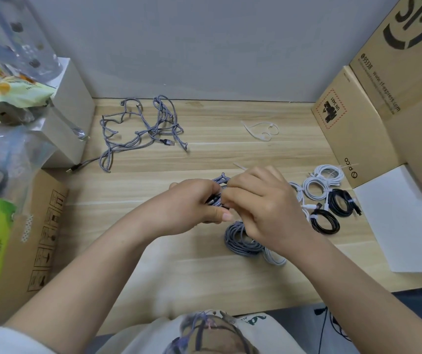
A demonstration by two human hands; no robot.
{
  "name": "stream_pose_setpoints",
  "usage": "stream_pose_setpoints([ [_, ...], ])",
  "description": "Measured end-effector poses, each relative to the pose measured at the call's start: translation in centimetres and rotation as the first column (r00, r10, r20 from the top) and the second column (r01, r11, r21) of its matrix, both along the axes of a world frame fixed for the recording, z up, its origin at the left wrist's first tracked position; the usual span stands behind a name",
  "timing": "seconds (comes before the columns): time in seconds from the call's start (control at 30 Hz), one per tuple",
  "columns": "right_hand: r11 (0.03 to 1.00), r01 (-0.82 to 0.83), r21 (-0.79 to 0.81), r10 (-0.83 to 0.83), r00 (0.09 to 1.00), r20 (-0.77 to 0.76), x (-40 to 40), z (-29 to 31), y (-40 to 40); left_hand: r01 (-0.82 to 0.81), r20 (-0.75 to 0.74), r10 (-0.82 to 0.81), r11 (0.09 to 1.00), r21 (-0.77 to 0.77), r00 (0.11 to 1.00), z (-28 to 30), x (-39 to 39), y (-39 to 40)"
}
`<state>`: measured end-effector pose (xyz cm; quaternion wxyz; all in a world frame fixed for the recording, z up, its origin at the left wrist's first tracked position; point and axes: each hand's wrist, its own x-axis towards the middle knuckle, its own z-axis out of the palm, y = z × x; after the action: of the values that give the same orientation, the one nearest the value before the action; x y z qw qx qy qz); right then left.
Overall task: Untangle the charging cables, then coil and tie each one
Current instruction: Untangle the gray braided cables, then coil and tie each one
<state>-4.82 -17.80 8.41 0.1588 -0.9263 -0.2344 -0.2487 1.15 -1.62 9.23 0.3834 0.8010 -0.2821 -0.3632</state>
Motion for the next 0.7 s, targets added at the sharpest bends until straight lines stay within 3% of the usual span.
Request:
stream_pose_setpoints([
  [0.17,0.994,0.035,-0.106,-0.043,0.997,-0.069,0.3,-0.3,0.0,0.037,0.108,-0.039,0.999,0.026,0.993,-0.8,0.2,-0.1],
  [0.3,0.995,0.014,-0.099,-0.024,0.995,-0.098,0.0,-0.6,0.4,0.083,-0.026,-0.085,0.994,-0.073,0.996,-1.1,0.3,0.3],
  [0.37,0.999,-0.033,0.019,0.035,0.993,-0.115,-0.6,0.0,1.7,0.118,0.011,-0.118,0.993,-0.004,0.993,-1.0,-0.3,0.0],
  [0.43,0.987,-0.090,0.137,0.103,0.991,-0.091,-1.0,0.5,3.8,0.284,0.037,-0.295,0.942,0.180,0.955,-0.1,-1.1,-0.2],
  [0.47,0.978,-0.110,0.175,0.126,0.989,-0.084,-1.2,0.6,4.6,0.249,-0.022,-0.254,0.924,0.290,0.967,-0.6,-1.5,-0.7],
  [0.5,0.970,-0.116,0.214,0.139,0.986,-0.094,-1.3,0.4,5.1,0.264,-0.018,-0.267,0.938,0.226,0.964,-0.2,-1.8,-0.1],
  [0.53,0.959,-0.106,0.263,0.139,0.984,-0.112,-1.2,0.2,5.2,0.246,-0.022,-0.250,0.932,0.268,0.968,0.2,-1.8,-1.0],
  [0.63,0.887,0.000,0.461,0.103,0.975,-0.198,-0.8,-0.8,4.0,0.050,-0.005,-0.050,0.998,-0.022,0.999,-1.9,-1.4,-0.5],
  [0.7,0.857,0.105,0.504,0.062,0.951,-0.304,-0.4,-1.9,2.8,-0.003,-0.074,-0.001,0.998,-0.060,0.997,-3.7,-1.0,-0.5],
])
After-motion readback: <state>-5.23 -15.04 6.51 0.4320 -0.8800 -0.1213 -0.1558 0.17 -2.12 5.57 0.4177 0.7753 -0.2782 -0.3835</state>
